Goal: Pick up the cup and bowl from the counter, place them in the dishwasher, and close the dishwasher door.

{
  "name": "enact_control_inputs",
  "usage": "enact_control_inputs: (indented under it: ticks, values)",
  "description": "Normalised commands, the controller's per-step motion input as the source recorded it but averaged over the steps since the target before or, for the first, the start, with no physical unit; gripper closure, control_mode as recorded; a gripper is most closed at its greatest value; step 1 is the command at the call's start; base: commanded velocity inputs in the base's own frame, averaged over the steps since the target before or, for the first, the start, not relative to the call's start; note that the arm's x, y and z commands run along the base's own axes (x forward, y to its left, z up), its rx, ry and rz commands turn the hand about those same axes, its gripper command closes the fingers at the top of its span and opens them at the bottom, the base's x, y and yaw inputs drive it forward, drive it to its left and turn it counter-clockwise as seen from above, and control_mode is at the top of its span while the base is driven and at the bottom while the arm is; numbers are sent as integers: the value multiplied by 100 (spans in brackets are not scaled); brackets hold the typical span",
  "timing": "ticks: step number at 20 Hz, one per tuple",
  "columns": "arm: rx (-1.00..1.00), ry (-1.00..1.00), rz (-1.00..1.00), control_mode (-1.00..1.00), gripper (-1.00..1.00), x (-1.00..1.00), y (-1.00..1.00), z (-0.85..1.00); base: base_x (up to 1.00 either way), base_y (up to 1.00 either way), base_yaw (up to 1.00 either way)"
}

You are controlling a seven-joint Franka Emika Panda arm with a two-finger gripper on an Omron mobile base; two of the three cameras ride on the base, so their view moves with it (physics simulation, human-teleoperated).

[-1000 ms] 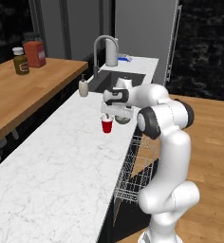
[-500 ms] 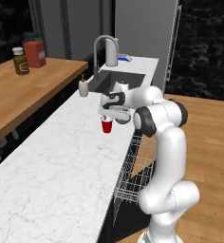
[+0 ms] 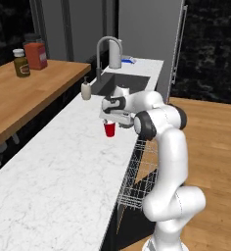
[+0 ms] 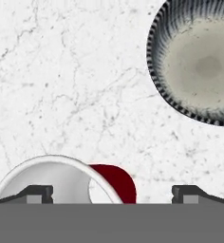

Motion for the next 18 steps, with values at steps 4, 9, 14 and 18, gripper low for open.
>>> enact_control_inputs:
  ticks: [4, 9, 14, 18]
  values:
    - [0, 0, 0, -100, 100, -15, 0, -9, 0, 0, 0]
    - [0, 0, -3, -100, 100, -33, -20, -1, 0, 0, 0]
    - [0, 0, -6, -100, 100, -38, -39, -3, 0, 0, 0]
    - [3, 0, -7, -100, 100, -56, -49, 0, 0, 0, 0]
